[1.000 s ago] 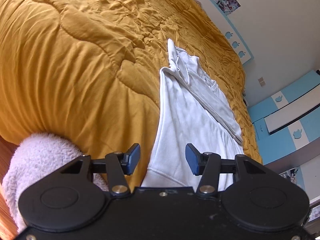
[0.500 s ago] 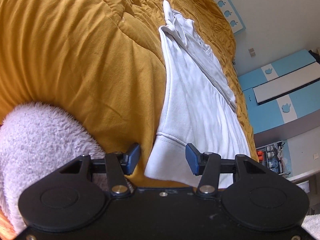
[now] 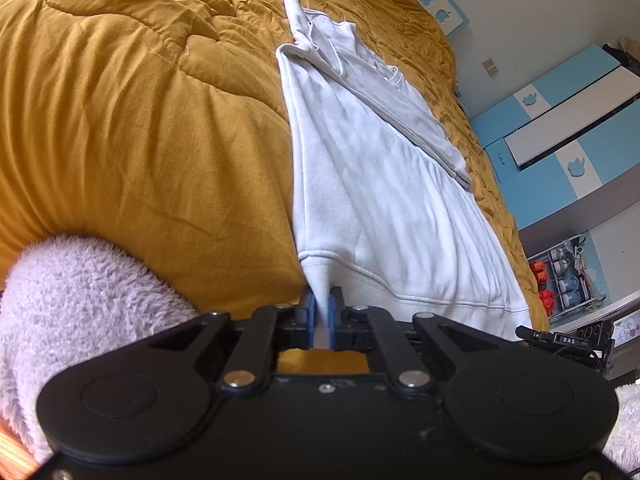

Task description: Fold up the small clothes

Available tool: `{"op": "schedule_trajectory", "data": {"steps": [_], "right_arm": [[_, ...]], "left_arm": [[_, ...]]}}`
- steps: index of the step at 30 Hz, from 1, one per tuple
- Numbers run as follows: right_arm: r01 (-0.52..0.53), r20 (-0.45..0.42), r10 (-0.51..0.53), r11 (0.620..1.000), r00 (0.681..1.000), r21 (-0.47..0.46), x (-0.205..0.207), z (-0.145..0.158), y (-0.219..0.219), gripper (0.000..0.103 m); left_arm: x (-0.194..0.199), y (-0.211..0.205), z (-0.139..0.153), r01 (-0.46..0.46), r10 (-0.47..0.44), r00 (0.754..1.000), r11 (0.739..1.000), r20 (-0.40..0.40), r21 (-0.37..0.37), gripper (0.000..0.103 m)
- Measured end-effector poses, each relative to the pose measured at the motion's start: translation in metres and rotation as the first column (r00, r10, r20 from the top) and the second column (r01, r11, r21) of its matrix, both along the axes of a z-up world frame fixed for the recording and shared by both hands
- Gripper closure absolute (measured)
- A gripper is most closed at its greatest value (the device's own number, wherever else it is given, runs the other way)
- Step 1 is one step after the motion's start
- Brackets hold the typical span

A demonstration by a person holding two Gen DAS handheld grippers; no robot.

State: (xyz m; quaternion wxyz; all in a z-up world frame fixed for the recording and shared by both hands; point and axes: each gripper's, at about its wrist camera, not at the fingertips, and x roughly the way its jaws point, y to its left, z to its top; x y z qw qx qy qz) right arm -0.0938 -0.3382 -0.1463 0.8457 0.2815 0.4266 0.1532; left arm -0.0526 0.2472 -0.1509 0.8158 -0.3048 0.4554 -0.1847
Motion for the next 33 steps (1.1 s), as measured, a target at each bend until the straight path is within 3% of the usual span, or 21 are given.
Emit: {"op": "schedule_trajectory", "data": {"steps": [4, 9, 17, 20, 28, 33], "right_arm": [[0.014, 0.017, -0.014, 1.000, 1.000, 0.024, -0.002, 0.004, -0.002, 0.094], [0.024, 0.047, -0.029, 0.995, 0.998, 0.092, -0.001, 0.014, -0.006, 0.094], [0.055, 0.095, -0.074, 0.980, 0.993, 0.191, 0.013, 0.032, -0.007, 0.094], [0.080, 0.133, -0.112, 0.971, 0.985, 0.225, 0.024, 0.045, -0.009, 0.094], [0.113, 0.236, -0.200, 0.934, 0.951, 0.338, 0.095, 0.082, -0.024, 0.095], [0.140, 0.286, -0.247, 0.927, 0.926, 0.347, 0.178, 0.102, -0.035, 0.095]], "left_arm": [[0.000, 0.004, -0.002, -0.032, 0.032, 0.999, 0.996, -0.002, -0.078, 0.103], [-0.001, 0.004, 0.005, -0.074, 0.079, 0.997, 0.974, 0.015, -0.216, 0.102], [0.018, 0.003, 0.019, -0.158, 0.175, 0.984, 0.938, 0.028, -0.309, 0.103], [0.030, 0.003, 0.029, -0.176, 0.208, 0.977, 0.912, 0.049, -0.370, 0.103], [0.110, 0.007, 0.062, -0.135, 0.255, 0.955, 0.827, 0.151, -0.546, 0.103], [0.190, 0.013, 0.080, -0.108, 0.269, 0.936, 0.832, 0.225, -0.544, 0.103]]}}
